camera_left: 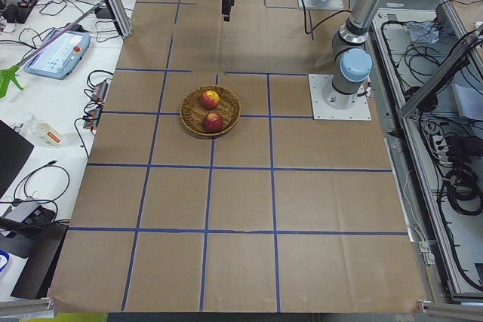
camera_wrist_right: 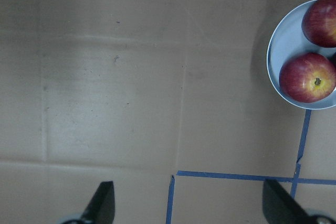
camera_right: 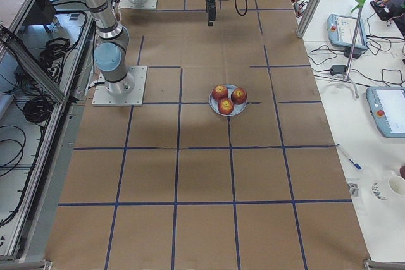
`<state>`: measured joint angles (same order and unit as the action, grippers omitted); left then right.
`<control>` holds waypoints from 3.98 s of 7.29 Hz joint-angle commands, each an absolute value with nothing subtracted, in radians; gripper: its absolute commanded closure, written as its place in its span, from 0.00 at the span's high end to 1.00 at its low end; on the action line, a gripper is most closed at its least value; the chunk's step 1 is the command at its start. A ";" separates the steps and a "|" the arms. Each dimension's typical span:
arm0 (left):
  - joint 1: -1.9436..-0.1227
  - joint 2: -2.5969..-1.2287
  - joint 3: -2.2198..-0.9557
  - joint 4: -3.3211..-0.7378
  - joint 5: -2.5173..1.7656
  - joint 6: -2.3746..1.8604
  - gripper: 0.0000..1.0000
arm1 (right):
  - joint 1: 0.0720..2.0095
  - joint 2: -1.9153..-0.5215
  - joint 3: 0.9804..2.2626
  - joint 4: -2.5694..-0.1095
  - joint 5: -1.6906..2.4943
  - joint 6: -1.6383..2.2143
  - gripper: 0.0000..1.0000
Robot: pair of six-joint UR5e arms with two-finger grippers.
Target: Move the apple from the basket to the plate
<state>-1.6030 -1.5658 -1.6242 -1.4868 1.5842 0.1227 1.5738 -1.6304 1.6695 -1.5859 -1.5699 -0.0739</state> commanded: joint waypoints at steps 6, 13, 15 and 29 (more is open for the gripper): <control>-1.530 -1.623 -1.644 -1.412 1.627 0.173 0.99 | 1.575 -1.634 1.670 -1.591 -1.559 -0.074 1.00; -1.275 -1.713 -1.766 -1.268 1.591 0.431 0.96 | 1.575 -1.640 1.675 -1.591 -1.560 -0.075 1.00; -1.278 -1.781 -1.784 -1.171 1.572 0.501 0.96 | 1.575 -1.640 1.675 -1.591 -1.560 -0.077 1.00; -1.272 -1.988 -1.842 -0.980 1.592 0.877 0.98 | 1.575 -1.640 1.677 -1.589 -1.560 -0.078 1.00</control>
<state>-1.2719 -1.9776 -1.8415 -0.9817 1.5922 0.8769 1.5754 -1.6394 1.6766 -1.5892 -1.5601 -0.0792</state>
